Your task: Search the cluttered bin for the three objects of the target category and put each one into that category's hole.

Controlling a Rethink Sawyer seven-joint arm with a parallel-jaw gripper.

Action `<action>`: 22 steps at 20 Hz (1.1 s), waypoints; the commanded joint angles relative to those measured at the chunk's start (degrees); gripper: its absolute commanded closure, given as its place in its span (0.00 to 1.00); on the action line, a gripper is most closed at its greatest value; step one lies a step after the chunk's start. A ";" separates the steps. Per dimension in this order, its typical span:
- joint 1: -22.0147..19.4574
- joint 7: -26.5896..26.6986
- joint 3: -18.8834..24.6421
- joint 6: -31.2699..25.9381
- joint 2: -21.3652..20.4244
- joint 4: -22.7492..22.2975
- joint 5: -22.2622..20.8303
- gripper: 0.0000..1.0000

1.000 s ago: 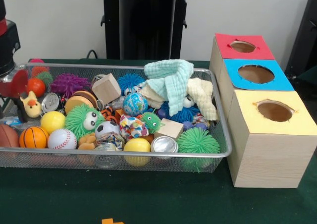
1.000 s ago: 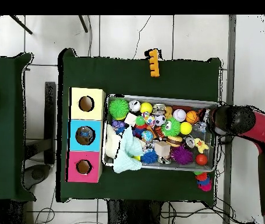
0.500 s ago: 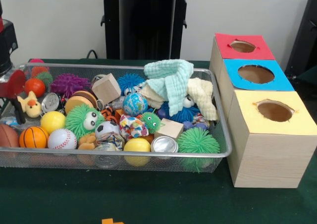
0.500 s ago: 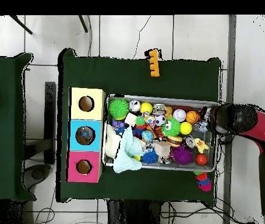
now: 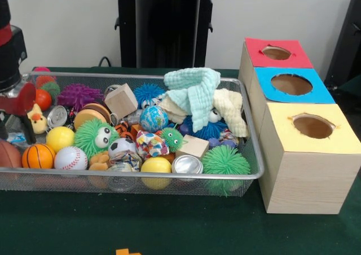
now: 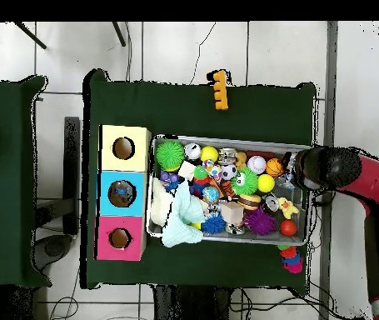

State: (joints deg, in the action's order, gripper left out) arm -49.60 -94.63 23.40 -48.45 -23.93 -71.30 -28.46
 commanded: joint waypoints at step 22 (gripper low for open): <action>-0.49 11.89 1.03 -1.45 -0.99 -1.60 -2.93 0.00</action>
State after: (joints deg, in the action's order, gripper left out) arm -48.08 -94.63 23.48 -47.32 -19.70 -66.74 -30.59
